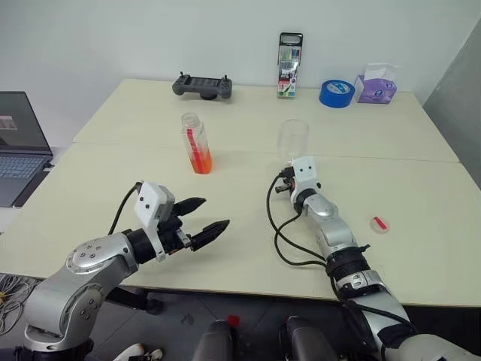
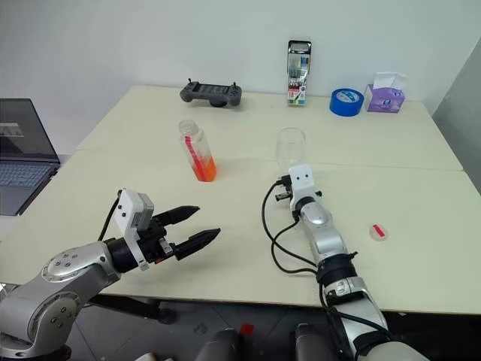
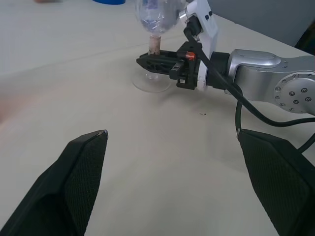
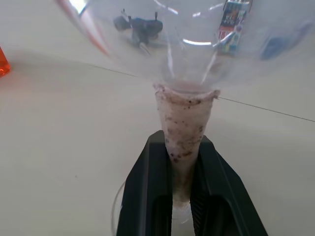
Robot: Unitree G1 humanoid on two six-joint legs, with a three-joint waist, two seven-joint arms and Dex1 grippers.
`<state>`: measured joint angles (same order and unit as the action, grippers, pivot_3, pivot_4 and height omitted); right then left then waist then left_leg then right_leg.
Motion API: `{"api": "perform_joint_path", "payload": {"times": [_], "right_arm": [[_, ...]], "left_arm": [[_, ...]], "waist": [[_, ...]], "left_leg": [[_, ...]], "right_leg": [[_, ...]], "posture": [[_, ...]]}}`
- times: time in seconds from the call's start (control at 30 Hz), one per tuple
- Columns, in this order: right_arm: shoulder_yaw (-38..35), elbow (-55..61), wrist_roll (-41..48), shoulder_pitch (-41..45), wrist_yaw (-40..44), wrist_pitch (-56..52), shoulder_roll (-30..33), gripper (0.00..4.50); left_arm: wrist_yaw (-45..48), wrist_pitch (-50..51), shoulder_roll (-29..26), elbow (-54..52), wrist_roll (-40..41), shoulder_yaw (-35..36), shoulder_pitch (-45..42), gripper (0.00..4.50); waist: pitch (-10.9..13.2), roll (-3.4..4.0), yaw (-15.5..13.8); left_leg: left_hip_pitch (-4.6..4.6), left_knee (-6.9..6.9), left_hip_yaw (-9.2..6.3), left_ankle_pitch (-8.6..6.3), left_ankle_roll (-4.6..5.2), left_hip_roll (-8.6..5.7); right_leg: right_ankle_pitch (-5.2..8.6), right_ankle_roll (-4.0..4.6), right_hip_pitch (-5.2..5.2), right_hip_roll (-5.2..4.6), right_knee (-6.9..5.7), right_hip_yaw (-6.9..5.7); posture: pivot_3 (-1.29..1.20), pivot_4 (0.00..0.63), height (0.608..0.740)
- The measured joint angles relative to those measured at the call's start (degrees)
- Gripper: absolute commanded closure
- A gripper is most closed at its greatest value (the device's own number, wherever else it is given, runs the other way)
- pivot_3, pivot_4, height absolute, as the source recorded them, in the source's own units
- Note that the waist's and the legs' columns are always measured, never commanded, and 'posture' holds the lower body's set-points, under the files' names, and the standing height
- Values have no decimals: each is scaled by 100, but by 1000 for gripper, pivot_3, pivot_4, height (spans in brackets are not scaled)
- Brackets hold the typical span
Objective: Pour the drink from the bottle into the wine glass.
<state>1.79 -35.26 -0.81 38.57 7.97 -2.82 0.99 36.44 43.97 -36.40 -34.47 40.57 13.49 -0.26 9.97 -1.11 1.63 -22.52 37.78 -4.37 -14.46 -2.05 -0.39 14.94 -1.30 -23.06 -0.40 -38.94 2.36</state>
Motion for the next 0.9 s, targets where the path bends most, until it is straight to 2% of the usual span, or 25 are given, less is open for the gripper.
{"api": "perform_joint_path", "payload": {"times": [0.17,0.27,0.4,0.87,0.9], "right_arm": [[-71,-1486,36,679,101,1143,-241,4338],[-64,-2420,-11,1277,125,1548,-434,4338],[-112,-3119,-5,1622,209,1910,-707,4338],[-73,-3581,-216,1698,159,2296,-814,4338],[-73,-3582,-233,1697,161,2305,-811,3988]], "left_arm": [[-114,-143,29,39,-30,97,170,0],[-222,-191,43,39,-35,143,240,0],[-407,-224,94,16,-34,277,455,0],[-303,-637,23,-62,-124,415,957,0],[-268,-683,-1,-55,-147,416,961,0]], "waist": [[10,1,93],[16,2,168],[16,2,171],[16,3,170],[16,3,169]], "left_leg": [[0,-5,13,0,0,13],[0,-25,13,0,0,18],[15,-71,11,1,-1,23],[46,-80,10,2,-2,24],[46,-80,9,2,-2,24]], "right_leg": [[0,2,-14,21,-2,8],[4,11,-22,22,-3,9],[7,15,-24,15,2,13],[24,45,-10,15,-5,12],[24,45,-10,15,-6,12]], "posture": [[0,150,740],[0,150,740],[0,150,740],[0,150,740],[0,150,740]]}}
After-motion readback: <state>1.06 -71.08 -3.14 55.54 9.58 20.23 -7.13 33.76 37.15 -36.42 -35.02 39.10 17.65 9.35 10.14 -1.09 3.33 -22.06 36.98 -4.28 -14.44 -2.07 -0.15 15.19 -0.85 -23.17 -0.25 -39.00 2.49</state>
